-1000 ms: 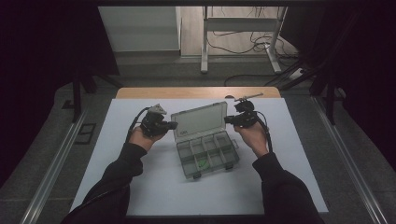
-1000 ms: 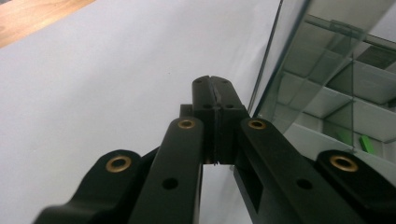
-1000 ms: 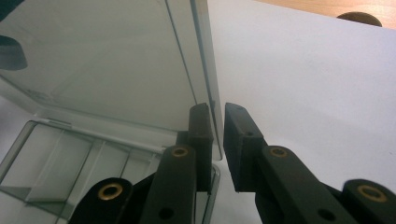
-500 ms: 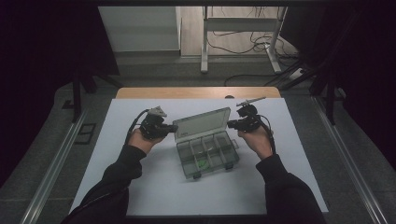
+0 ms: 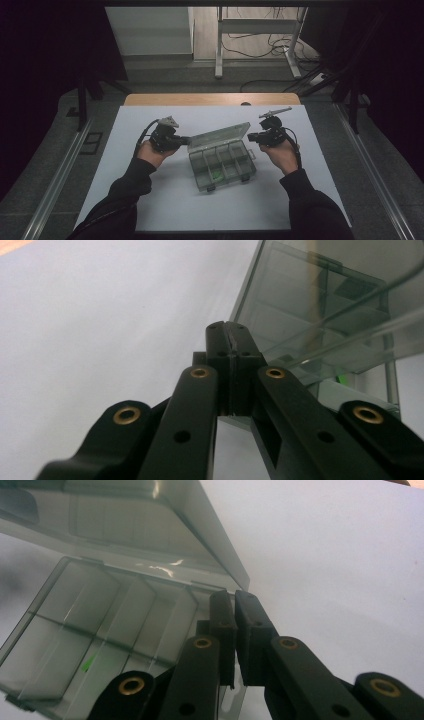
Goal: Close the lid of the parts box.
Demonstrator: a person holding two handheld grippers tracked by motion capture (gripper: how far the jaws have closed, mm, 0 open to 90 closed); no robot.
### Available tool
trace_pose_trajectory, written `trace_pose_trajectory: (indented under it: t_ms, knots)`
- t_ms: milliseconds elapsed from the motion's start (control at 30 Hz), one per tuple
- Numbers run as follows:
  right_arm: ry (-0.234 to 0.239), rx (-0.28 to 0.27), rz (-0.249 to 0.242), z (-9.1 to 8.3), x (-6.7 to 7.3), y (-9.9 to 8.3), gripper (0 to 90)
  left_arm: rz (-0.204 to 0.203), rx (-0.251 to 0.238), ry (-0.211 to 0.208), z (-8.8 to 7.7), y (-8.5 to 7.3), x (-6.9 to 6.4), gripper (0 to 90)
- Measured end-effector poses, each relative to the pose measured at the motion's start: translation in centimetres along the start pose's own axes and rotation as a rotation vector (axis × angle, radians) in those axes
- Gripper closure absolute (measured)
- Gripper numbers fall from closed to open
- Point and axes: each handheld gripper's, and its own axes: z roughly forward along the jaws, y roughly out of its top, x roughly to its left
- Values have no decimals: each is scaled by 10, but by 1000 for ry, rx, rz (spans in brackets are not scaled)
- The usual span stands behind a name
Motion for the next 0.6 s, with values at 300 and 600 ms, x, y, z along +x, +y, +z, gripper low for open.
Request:
trace_pose_trajectory:
  t_ms: [300, 600]
  knots:
    - [13, -23, 23, -11, 0, -6, 828, 8, 1, -15, -3, 0, -8, 900]
    - [0, -16, 4, -17, 1, -11, 848, 2, 6, -27, -4, -2, -14, 899]
